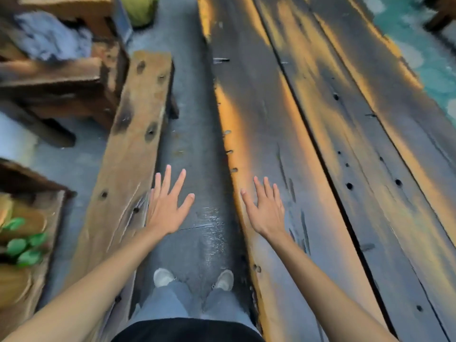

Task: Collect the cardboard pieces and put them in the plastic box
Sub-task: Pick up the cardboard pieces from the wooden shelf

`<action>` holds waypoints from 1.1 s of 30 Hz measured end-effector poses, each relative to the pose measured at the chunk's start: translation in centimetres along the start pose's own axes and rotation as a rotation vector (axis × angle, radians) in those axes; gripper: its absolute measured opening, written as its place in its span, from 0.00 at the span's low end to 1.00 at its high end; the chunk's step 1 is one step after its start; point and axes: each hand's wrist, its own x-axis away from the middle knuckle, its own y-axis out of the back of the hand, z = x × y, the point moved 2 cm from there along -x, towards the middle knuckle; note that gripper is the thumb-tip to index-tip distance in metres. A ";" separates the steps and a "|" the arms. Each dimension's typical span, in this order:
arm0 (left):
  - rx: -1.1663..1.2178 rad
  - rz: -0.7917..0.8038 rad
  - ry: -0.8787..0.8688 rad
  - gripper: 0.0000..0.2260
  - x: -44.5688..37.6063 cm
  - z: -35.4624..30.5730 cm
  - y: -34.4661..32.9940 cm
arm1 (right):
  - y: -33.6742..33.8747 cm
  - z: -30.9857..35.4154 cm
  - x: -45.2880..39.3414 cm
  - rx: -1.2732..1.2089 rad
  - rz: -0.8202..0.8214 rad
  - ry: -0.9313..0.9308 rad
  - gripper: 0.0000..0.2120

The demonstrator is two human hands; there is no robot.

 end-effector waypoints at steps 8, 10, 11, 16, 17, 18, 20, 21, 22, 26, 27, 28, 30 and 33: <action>0.034 -0.169 0.297 0.34 7.1 10.7 5.6 | -6.3 12.0 0.3 0.077 0.171 0.296 0.33; 0.036 -0.197 0.352 0.34 9.1 13.5 6.8 | -8.3 15.1 1.1 0.101 0.199 0.360 0.33; 0.037 -0.206 0.380 0.34 10.2 14.7 7.4 | -9.2 16.4 1.7 0.113 0.216 0.382 0.33; 0.060 -0.304 0.544 0.35 16.0 21.2 9.8 | -14.2 22.5 5.1 0.195 0.324 0.558 0.33; 0.064 -0.313 0.567 0.35 17.1 22.2 10.1 | -15.1 23.5 5.6 0.208 0.338 0.584 0.33; 0.059 -0.324 0.585 0.34 18.2 23.3 10.4 | -15.8 24.5 6.1 0.219 0.349 0.609 0.33; 0.057 -0.356 0.640 0.32 20.5 25.4 11.0 | -17.6 26.6 7.4 0.238 0.374 0.664 0.33; 0.065 -0.374 0.673 0.31 21.7 26.4 11.4 | -18.4 27.7 8.0 0.244 0.388 0.690 0.33; 0.071 -0.398 0.704 0.31 22.8 27.3 11.8 | -19.3 28.7 8.6 0.249 0.401 0.716 0.33; 0.071 -0.468 0.811 0.31 27.4 30.8 13.7 | -22.9 32.8 11.4 0.275 0.453 0.822 0.33; 0.071 -0.480 0.838 0.31 28.7 31.9 14.2 | -23.8 34.1 12.3 0.276 0.472 0.849 0.33; 0.066 -0.489 0.857 0.31 29.8 32.7 14.7 | -24.6 35.1 13.0 0.268 0.492 0.873 0.33; 0.052 -0.514 0.891 0.32 32.1 34.3 15.4 | -26.1 37.3 14.6 0.252 0.531 0.923 0.33; 0.034 -0.538 0.948 0.34 35.6 36.2 16.7 | -28.2 40.4 17.4 0.248 0.558 0.994 0.33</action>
